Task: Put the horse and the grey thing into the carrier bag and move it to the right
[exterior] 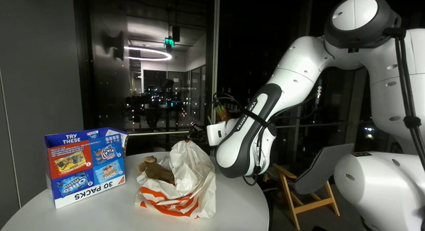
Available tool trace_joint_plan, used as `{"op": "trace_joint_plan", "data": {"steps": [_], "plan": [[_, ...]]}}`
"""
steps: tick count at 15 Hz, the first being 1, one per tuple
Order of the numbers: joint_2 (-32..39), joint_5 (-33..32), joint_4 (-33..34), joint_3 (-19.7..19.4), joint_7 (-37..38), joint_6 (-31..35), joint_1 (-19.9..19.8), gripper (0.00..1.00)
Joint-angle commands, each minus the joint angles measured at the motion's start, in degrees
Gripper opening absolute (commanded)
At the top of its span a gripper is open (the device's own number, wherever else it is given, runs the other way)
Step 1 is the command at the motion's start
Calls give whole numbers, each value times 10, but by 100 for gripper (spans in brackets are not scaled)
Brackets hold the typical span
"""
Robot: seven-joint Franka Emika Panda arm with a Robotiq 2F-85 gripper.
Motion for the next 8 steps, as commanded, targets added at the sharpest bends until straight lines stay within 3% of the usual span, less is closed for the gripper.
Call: {"op": "trace_joint_plan", "data": {"steps": [1,3,4,5,8], "plan": [[0,0,0,0,0,0,0,30],[0,0,0,0,0,0,0,30],[0,0,0,0,0,0,0,55],[17,2,3,2,-3,9,-4,56],[81,-11,-6,26,13,-2,-37,76]]}}
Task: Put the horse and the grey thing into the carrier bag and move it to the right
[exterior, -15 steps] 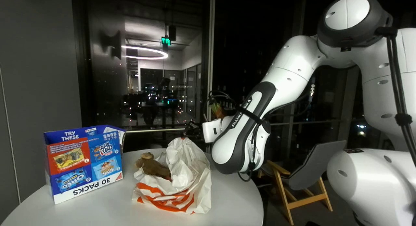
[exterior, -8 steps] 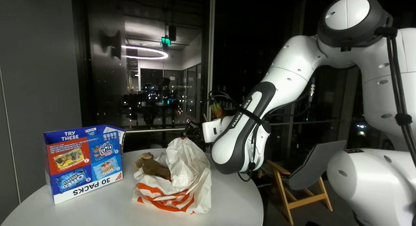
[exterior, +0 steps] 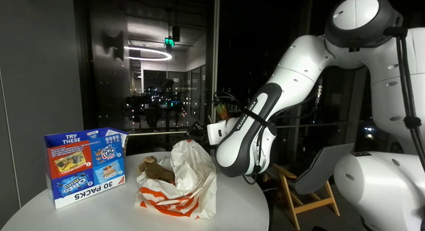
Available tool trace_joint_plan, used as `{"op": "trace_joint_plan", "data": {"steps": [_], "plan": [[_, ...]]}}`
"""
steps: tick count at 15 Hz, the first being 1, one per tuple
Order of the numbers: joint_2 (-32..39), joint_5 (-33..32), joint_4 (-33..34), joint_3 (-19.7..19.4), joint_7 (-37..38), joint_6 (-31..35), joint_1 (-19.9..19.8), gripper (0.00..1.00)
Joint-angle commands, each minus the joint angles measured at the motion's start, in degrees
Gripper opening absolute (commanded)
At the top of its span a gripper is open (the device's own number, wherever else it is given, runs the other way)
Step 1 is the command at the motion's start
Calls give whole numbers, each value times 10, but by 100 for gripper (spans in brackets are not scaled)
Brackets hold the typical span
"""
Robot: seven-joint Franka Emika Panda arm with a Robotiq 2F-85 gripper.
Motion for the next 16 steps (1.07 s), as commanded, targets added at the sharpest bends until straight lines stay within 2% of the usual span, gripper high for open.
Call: {"op": "trace_joint_plan", "data": {"steps": [1,3,5,6,7,10,11,12,16], "plan": [[90,-22,-9,33,19,2,-43,84],[143,-53,-15,63,46,-3,-78,97],[185,-102,-17,81,58,-27,-103,100],[188,-116,-18,169,45,-53,-187,100],[212,-118,-16,199,55,-87,-214,98],[255,-139,14,324,49,-142,-340,100],[236,-114,20,236,-8,-151,-242,100],[236,-132,25,237,-31,-140,-252,100],[290,-122,40,166,-65,-121,-191,100]]}}
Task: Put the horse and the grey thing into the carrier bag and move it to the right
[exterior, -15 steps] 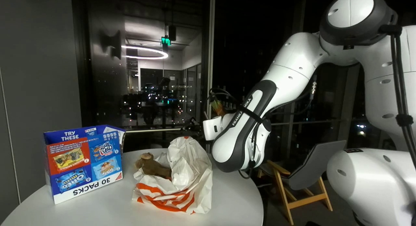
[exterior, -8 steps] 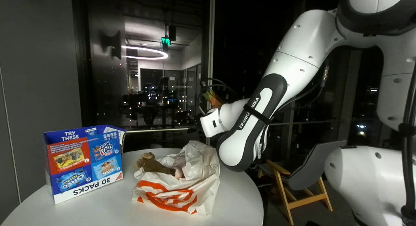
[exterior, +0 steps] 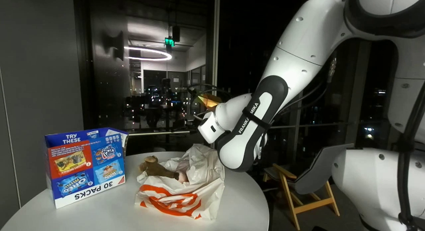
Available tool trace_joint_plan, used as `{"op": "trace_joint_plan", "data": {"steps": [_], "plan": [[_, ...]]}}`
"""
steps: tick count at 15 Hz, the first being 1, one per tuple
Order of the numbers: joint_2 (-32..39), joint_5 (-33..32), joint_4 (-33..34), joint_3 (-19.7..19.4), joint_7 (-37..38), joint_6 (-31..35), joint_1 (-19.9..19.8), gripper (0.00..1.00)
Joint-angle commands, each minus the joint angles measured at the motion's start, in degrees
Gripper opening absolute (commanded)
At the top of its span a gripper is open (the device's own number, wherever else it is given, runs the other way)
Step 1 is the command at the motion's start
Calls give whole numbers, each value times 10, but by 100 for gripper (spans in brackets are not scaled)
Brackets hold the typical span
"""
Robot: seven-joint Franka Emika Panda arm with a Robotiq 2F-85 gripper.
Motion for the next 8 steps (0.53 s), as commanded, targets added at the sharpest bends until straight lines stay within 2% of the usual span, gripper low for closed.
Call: {"op": "trace_joint_plan", "data": {"steps": [1,3,8], "plan": [[7,0,5,-17,-8,1,13,100],[21,0,12,-38,-13,2,31,100],[31,0,13,-42,-13,2,36,100]]}}
